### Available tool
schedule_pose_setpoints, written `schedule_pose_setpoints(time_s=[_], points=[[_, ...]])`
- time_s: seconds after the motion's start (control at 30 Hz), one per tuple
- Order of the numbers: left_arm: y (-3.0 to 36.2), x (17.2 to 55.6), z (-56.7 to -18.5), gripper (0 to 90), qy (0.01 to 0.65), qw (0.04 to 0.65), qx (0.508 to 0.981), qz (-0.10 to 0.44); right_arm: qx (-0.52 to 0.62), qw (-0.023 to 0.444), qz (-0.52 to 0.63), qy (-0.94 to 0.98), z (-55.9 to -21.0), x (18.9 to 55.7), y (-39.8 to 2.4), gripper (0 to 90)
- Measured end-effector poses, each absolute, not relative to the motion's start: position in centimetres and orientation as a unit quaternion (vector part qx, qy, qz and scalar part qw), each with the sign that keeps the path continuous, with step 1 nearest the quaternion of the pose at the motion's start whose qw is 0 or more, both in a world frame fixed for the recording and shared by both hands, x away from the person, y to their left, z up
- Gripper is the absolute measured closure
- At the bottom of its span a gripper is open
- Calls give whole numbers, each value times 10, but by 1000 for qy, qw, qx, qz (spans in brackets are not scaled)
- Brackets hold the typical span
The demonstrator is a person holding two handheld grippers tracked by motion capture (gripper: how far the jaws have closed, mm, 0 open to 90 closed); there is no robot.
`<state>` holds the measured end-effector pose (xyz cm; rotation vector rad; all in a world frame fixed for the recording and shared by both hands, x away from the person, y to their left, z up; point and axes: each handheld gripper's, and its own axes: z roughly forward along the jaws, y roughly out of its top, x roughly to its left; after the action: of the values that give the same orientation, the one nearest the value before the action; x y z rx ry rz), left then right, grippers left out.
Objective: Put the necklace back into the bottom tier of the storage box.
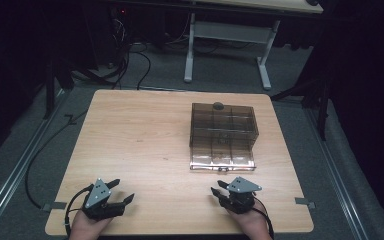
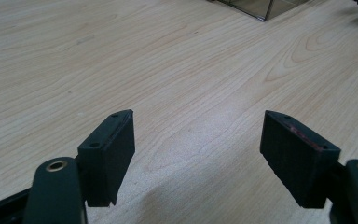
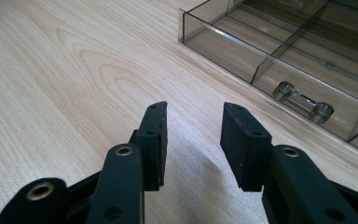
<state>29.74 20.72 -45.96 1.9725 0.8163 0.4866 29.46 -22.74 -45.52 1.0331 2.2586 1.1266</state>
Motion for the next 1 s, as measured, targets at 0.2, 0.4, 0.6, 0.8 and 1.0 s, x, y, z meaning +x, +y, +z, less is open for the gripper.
schedule_pose_setpoints(time_s=[0.2,0.4,0.6,0.8,1.0], points=[[206,298,-460,266,329,455,804,198,384,190,421,799,-452,295,-234,618],[206,298,-460,266,327,456,803,199,389,188,422,797,-448,293,-241,667],[206,297,-460,266,326,457,804,199,402,195,426,787,-443,292,-259,728],[205,297,-460,267,321,453,807,200,424,206,421,775,-441,289,-279,775],[205,297,-460,267,322,451,808,198,443,227,412,764,-437,285,-298,845]])
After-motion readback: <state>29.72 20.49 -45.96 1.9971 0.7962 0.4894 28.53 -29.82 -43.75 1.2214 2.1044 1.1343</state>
